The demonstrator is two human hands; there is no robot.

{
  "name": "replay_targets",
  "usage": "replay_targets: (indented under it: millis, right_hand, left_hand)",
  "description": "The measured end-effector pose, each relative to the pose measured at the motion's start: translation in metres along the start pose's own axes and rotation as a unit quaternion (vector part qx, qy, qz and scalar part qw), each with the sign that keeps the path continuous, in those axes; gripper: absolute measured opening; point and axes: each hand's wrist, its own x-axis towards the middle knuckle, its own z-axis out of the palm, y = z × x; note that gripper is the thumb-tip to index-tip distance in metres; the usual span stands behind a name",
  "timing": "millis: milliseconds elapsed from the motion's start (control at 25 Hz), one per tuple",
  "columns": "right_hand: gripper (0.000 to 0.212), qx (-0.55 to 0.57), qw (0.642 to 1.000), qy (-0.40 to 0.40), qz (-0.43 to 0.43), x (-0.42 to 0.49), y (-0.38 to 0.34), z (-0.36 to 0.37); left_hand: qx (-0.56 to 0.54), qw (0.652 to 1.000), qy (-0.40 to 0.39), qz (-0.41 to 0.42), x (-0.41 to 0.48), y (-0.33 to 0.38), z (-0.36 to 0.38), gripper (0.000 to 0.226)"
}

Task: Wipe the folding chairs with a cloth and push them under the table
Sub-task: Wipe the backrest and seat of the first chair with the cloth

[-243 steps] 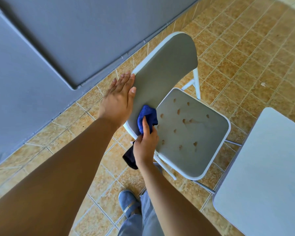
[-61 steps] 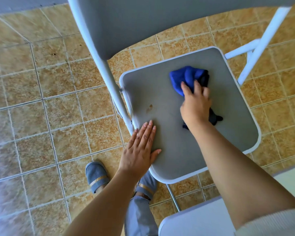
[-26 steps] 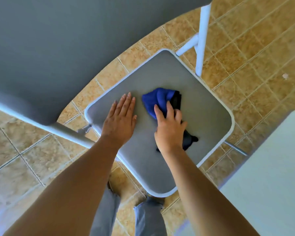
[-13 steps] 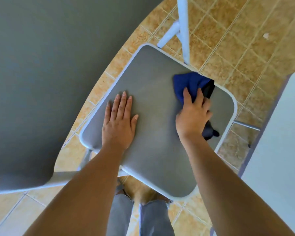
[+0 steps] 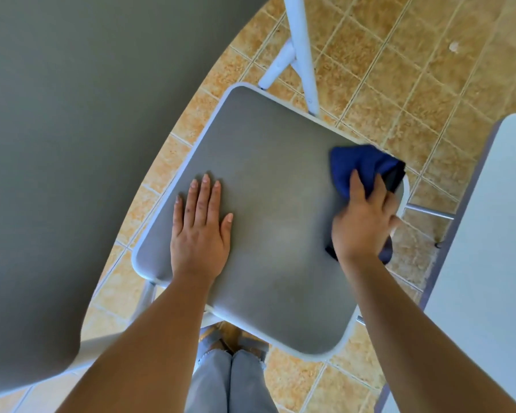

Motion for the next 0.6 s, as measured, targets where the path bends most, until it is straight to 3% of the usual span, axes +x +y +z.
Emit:
replay_targets:
  millis: [80, 240, 400, 520, 600]
  right_hand:
    - [0.065, 0.007, 0.999, 0.016, -0.037, 0.024, -0.044, 0.004]
    - [0.062, 0.010, 0.979, -0.015, -0.205, 0.015, -0.112, 0.012]
    - [0.063, 0.013, 0.956, -0.013, -0.293, -0.030, -0.064, 0.013]
    - [0.062, -0.034, 0.964, 0.004, -0.263, -0.035, 0.013, 0.006]
    - [0.062, -0.017, 0.986, 0.025, -0.165, -0.008, 0.041, 0.000]
  left_hand:
    - [0.005, 1.000, 0.002, 0.000, -0.001, 0.000, 0.001, 0.058]
    - [0.013, 1.000, 0.003, 0.005, 0.000, 0.000, 0.001, 0.058]
    - [0.013, 1.000, 0.007, 0.004, 0.000, -0.002, 0.002, 0.058]
    - [0.009, 1.000, 0.014, 0.005, 0.000, -0.001, 0.002, 0.058]
    - [0.007, 1.000, 0.015, 0.007, 0.000, 0.000, 0.002, 0.058]
